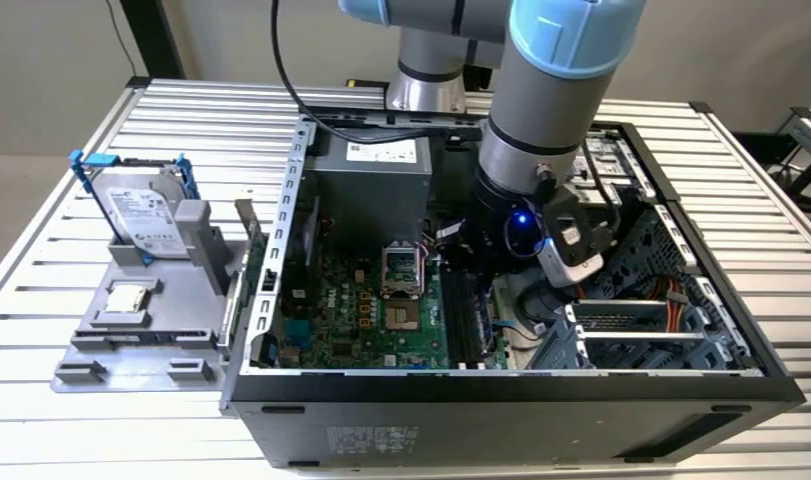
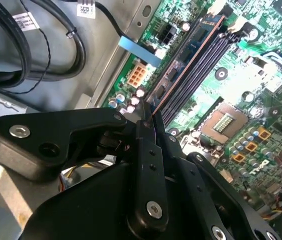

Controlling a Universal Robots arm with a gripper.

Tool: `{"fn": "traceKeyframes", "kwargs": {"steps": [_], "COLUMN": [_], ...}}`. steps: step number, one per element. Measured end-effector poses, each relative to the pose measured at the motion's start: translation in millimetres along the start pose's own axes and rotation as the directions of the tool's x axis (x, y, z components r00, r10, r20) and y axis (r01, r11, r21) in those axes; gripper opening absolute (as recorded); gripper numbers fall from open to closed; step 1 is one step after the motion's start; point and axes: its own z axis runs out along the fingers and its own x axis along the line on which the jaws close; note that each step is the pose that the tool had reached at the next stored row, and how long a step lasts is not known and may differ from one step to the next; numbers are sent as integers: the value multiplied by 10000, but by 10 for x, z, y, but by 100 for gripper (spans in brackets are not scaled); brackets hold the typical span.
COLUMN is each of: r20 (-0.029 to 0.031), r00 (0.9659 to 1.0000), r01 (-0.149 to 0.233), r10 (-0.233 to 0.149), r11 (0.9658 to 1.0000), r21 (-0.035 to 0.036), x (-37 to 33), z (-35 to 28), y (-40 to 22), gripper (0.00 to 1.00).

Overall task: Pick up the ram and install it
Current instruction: 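Insert the ram into the slot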

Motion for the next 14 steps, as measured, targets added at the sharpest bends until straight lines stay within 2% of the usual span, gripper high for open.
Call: {"fn": "traceKeyframes", "kwargs": {"steps": [4,8,14], "r20": [-1,-1,-8], "r00": [10000,10000,10000], "r01": [87,87,87], "r10": [-87,-87,-87], "r11": [10000,10000,10000], "r21": [0,0,1], "x": [49,48,34], "z": [11,54,72], "y": [-4,-5,-5], "gripper": [0,0,0]}}
